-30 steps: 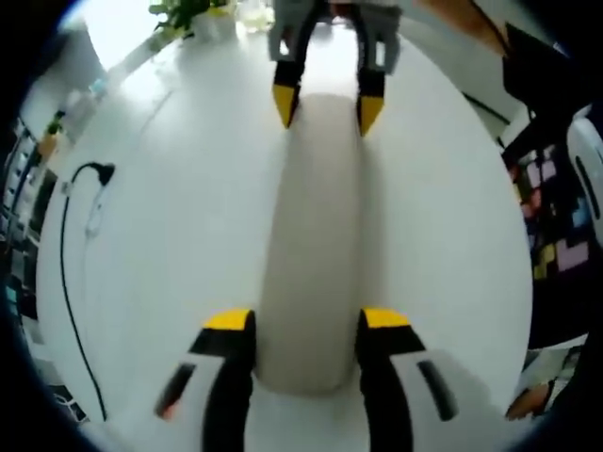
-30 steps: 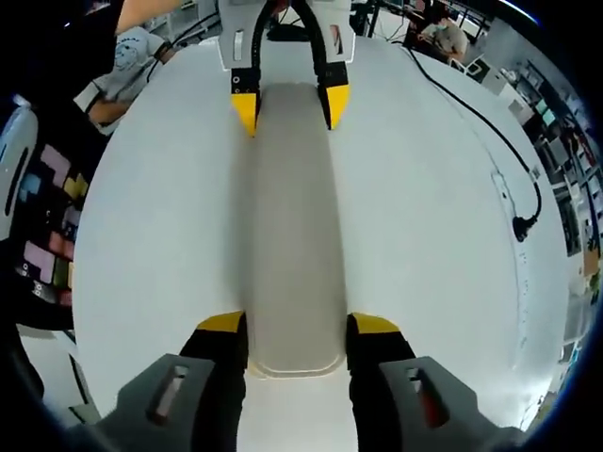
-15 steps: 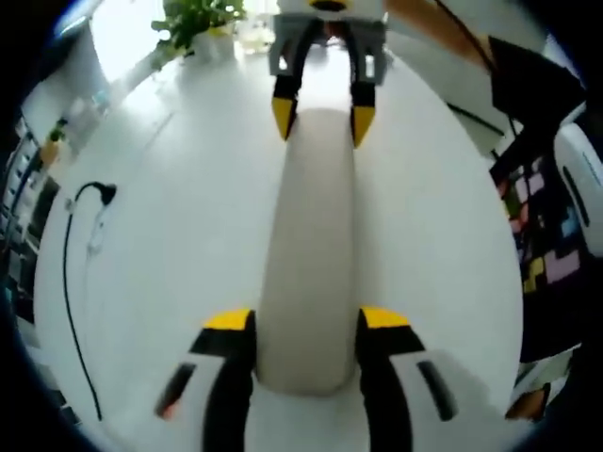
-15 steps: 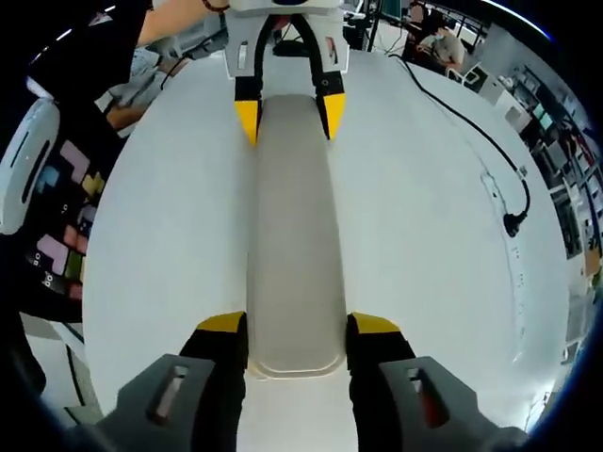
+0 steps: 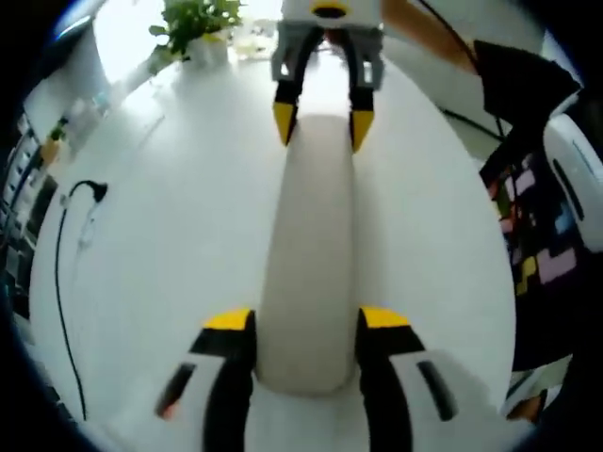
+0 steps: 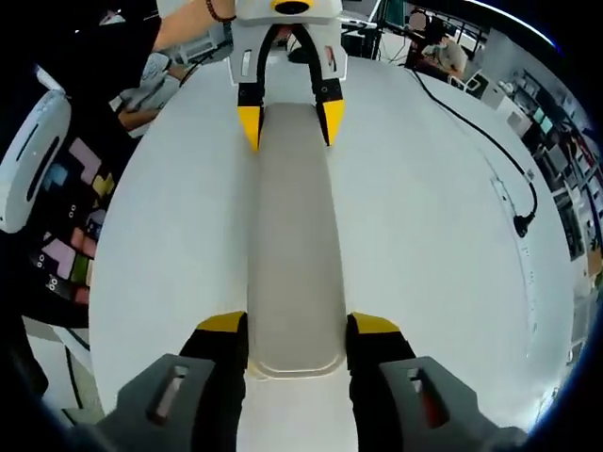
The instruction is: Arrange the utensils inside the cutlery case until each visible utensil rests in its matching compartment.
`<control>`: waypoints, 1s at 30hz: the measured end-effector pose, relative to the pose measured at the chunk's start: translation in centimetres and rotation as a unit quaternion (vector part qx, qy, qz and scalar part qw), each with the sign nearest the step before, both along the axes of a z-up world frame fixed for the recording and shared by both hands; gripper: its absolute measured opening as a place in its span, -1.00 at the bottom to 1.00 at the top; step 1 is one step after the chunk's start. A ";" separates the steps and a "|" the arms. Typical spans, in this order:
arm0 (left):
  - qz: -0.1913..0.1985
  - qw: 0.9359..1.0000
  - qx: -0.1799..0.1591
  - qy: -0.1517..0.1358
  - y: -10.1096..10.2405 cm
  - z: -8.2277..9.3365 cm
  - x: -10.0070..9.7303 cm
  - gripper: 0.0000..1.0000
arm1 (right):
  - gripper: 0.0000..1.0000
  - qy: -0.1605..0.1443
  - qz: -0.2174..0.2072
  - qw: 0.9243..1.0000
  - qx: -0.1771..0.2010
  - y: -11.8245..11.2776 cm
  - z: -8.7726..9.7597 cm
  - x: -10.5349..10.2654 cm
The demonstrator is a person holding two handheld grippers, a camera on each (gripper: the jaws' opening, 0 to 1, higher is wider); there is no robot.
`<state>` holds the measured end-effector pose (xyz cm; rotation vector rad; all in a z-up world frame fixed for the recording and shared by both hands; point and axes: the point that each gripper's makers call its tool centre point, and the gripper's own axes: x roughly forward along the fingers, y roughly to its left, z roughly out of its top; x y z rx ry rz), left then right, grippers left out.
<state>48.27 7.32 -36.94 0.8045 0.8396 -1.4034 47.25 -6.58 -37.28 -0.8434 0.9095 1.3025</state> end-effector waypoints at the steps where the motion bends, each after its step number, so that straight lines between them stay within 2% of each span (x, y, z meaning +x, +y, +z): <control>1: -0.001 1.000 -0.002 0.000 0.0 0.0 -0.2 -0.11 | -0.16 0.000 0.001 1.000 -0.001 0.0 0.0 -0.1; 13: 0.004 1.000 0.001 0.009 0.2 -0.5 -0.9 -0.11 | -0.16 0.002 0.003 1.000 -0.012 0.1 -0.4 -0.6; 19: 0.004 1.000 0.007 0.008 0.2 -0.6 -0.9 -0.10 | -0.13 -0.007 0.002 0.999 -0.051 0.0 -0.7 -0.7; 21: 0.005 1.000 0.006 0.008 0.2 -0.7 -0.9 -0.10 | -0.13 0.001 -0.003 0.998 -0.055 0.0 -0.8 -0.5; 30: -0.001 1.000 -0.007 -0.005 0.2 -0.8 -0.8 -0.08 | -0.11 0.005 -0.015 1.000 -0.024 -0.2 -0.8 -0.7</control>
